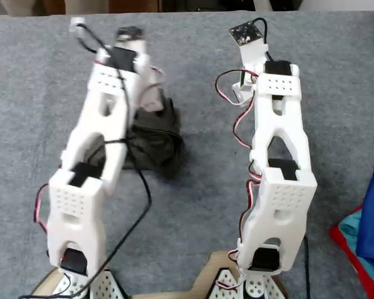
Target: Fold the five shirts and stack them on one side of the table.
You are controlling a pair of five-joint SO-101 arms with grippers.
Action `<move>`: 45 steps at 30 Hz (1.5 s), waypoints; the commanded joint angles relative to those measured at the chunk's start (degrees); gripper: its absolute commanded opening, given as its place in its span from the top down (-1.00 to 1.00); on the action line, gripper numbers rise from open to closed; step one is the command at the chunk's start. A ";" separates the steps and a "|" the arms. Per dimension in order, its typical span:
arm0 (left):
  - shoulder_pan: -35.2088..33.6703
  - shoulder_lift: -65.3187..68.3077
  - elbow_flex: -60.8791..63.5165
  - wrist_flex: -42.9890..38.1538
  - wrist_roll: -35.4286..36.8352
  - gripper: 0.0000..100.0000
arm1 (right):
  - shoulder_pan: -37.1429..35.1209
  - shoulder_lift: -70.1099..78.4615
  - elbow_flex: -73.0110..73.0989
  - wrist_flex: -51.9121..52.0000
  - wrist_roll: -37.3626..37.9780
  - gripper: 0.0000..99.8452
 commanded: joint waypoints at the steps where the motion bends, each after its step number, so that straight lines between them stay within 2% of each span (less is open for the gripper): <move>1: -4.13 -3.12 0.88 0.70 -2.02 0.61 | 0.66 -1.54 -1.80 0.18 -0.18 0.86; 8: -3.87 3.65 4.92 0.09 -2.11 0.61 | 0.48 -1.63 -1.71 0.09 -0.26 0.85; 14: -3.16 10.51 -2.64 -1.49 -1.49 0.61 | 0.48 -1.63 -1.71 0.00 -0.26 0.85; 23: -1.41 11.56 -7.30 -1.93 1.67 0.61 | 0.48 -1.54 -1.71 -0.09 -0.26 0.85; 28: -1.05 13.41 -7.65 -5.63 1.76 0.61 | 0.48 -1.54 -1.63 -0.70 -0.26 0.85; 37: 3.52 17.19 -8.44 -17.41 8.26 0.61 | 0.48 -1.54 -0.04 -1.85 -0.26 0.85; 45: 4.92 17.80 -21.71 -19.52 13.71 0.61 | 0.48 -1.54 0.48 -2.37 -0.26 0.85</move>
